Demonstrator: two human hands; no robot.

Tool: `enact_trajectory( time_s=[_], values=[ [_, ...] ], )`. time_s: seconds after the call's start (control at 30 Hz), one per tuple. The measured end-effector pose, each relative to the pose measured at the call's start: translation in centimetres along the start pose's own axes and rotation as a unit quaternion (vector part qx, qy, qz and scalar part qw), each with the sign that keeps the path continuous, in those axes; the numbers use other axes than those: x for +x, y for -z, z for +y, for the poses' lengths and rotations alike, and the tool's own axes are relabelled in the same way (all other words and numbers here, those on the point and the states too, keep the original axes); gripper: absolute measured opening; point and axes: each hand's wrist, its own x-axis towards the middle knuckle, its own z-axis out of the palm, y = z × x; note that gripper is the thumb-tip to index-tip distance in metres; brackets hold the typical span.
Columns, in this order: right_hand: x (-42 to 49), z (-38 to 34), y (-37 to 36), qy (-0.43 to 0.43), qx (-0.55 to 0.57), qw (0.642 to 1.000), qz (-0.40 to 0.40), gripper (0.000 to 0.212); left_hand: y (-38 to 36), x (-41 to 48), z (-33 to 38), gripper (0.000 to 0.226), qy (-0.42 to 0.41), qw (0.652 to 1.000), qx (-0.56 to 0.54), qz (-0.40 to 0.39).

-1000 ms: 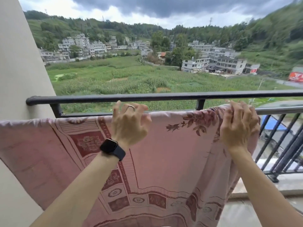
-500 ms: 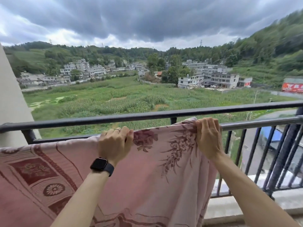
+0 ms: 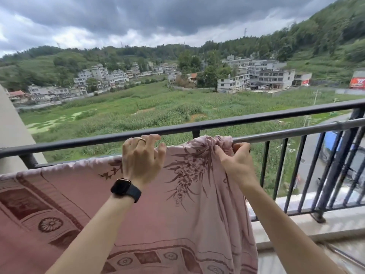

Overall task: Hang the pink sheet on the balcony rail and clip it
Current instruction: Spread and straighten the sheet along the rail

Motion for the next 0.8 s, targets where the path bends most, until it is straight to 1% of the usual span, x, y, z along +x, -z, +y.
enact_trajectory(
  time_s=[0.03,0.07,0.1,0.13,0.17,0.2,0.27,0.3,0.33,0.37,0.43,0.47,0.53,0.57,0.63,0.67,0.7,0.77,0.8],
  values=[
    [0.1,-0.4,0.2,-0.024,0.002,0.998,-0.051,0.052,-0.3,0.0,1.9,0.043,-0.029,0.999,-0.008,-0.018],
    [0.5,-0.7,0.7,-0.03,0.017,0.994,-0.105,0.044,-0.8,-0.1,3.2,0.045,-0.051,0.998,-0.005,-0.034],
    [1.2,-1.1,1.6,-0.016,0.03,0.99,-0.14,0.032,-1.4,-0.2,3.8,0.047,-0.066,0.997,0.007,-0.05],
    [2.0,-1.5,2.8,0.006,0.041,0.99,-0.136,0.024,-1.8,-0.3,3.7,0.051,-0.078,0.994,0.025,-0.068],
    [3.1,-1.9,4.4,0.019,0.049,0.995,-0.09,0.018,-2.2,-0.4,3.1,0.056,-0.09,0.991,0.045,-0.084],
    [4.3,-2.0,6.1,0.019,0.061,0.998,-0.019,0.016,-2.4,-0.4,2.1,0.061,-0.098,0.989,0.061,-0.092],
    [6.0,-0.9,10.1,-0.022,0.072,0.988,0.132,0.022,-2.5,-0.4,0.2,0.066,-0.098,0.988,0.082,-0.085],
    [6.6,0.5,11.8,-0.05,0.047,0.981,0.181,0.028,-2.6,-0.5,-0.6,0.066,-0.097,0.989,0.085,-0.076],
    [6.8,2.3,13.2,-0.074,-0.003,0.979,0.19,0.033,-2.8,-0.7,-1.1,0.065,-0.1,0.989,0.083,-0.065],
    [6.9,4.1,14.1,-0.088,-0.056,0.98,0.17,0.032,-2.8,-1.0,-1.4,0.062,-0.101,0.99,0.077,-0.054],
    [6.5,6.3,14.4,-0.097,-0.134,0.979,0.12,0.025,-2.4,-1.7,-1.0,0.052,-0.087,0.994,0.055,-0.047],
    [6.4,6.9,14.4,-0.093,-0.156,0.977,0.114,0.024,-2.1,-1.8,-0.3,0.048,-0.078,0.995,0.046,-0.046],
    [6.7,6.7,14.2,-0.089,-0.175,0.974,0.117,0.032,-1.7,-1.1,2.1,0.048,-0.079,0.996,0.024,-0.035],
    [6.9,6.3,14.1,-0.095,-0.152,0.977,0.113,0.041,-1.6,-0.7,3.6,0.049,-0.086,0.996,0.009,-0.03],
    [7.9,5.7,14.1,-0.108,-0.029,0.988,0.111,0.061,-1.8,0.2,7.0,0.054,-0.091,0.995,-0.013,-0.029],
    [8.4,5.7,14.1,-0.113,0.014,0.987,0.115,0.064,-2.0,0.7,8.8,0.055,-0.088,0.995,-0.018,-0.035],
    [8.8,5.6,14.2,-0.104,0.012,0.988,0.113,0.058,-2.4,1.1,10.5,0.057,-0.086,0.995,-0.018,-0.044],
    [9.0,5.7,14.9,-0.058,-0.051,0.992,0.1,0.04,-3.6,1.5,13.5,0.059,-0.086,0.994,-0.003,-0.066],
    [9.0,5.9,15.5,-0.029,-0.074,0.993,0.091,0.037,-4.4,1.5,14.9,0.059,-0.086,0.993,0.009,-0.077]
  ],
)
